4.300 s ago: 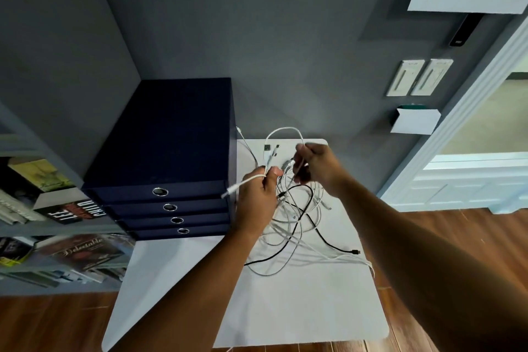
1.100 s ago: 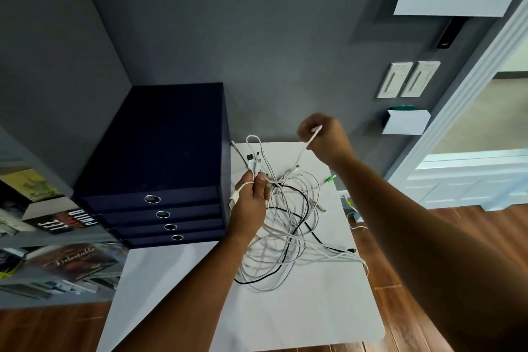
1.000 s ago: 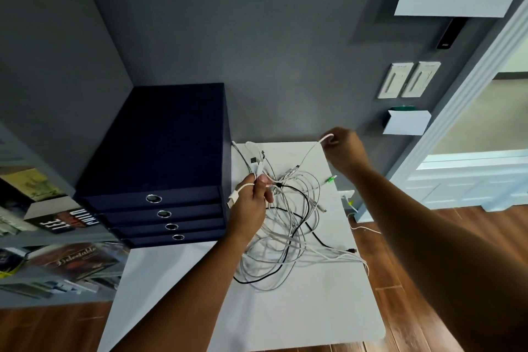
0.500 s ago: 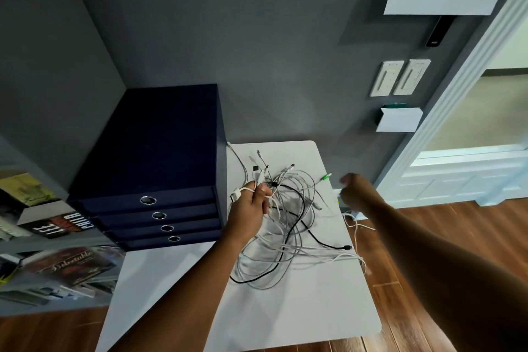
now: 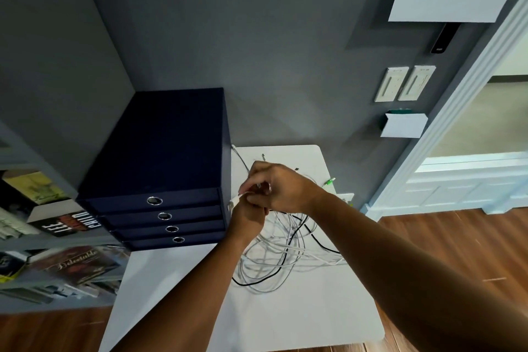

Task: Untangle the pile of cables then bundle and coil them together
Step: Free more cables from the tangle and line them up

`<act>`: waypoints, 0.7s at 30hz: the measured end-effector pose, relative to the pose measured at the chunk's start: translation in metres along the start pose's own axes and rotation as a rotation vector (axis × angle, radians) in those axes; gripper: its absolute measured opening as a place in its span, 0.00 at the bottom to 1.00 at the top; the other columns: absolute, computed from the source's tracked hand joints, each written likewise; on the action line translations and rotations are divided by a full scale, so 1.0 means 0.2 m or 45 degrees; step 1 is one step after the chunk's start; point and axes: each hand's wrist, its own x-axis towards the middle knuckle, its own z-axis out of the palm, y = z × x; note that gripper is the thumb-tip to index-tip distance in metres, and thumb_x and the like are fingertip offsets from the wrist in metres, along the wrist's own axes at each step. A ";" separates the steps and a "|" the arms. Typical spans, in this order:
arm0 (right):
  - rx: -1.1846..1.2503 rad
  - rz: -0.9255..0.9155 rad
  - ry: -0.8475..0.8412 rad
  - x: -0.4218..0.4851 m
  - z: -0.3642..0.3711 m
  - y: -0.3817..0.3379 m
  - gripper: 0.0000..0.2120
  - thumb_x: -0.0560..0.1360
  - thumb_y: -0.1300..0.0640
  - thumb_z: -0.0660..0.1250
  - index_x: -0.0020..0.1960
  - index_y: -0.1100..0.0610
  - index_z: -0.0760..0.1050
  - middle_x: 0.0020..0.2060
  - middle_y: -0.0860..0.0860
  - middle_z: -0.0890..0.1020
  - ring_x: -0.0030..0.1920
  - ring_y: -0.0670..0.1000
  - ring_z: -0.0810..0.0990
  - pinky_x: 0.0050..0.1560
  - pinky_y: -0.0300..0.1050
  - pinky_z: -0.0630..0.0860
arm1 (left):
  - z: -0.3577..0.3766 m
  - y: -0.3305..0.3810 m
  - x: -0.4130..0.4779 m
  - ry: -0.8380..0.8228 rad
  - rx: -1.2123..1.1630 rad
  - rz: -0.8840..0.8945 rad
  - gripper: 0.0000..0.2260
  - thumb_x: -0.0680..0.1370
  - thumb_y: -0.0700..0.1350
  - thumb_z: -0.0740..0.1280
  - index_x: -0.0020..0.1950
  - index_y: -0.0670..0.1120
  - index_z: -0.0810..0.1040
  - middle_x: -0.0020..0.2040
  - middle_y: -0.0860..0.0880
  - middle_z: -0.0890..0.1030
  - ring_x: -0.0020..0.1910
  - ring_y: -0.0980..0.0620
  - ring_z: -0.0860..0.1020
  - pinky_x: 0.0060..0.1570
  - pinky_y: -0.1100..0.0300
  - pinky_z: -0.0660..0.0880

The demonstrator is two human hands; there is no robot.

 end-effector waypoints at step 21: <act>0.878 0.611 0.797 -0.02 0.04 0.14 0.05 0.80 0.62 0.64 0.45 0.57 0.74 0.28 0.45 0.71 0.25 0.48 0.66 0.25 0.37 0.63 | -0.04 0.02 -0.01 0.047 -0.274 -0.021 0.17 0.86 0.49 0.55 0.42 0.45 0.75 0.28 0.52 0.62 0.24 0.55 0.59 0.23 0.66 0.57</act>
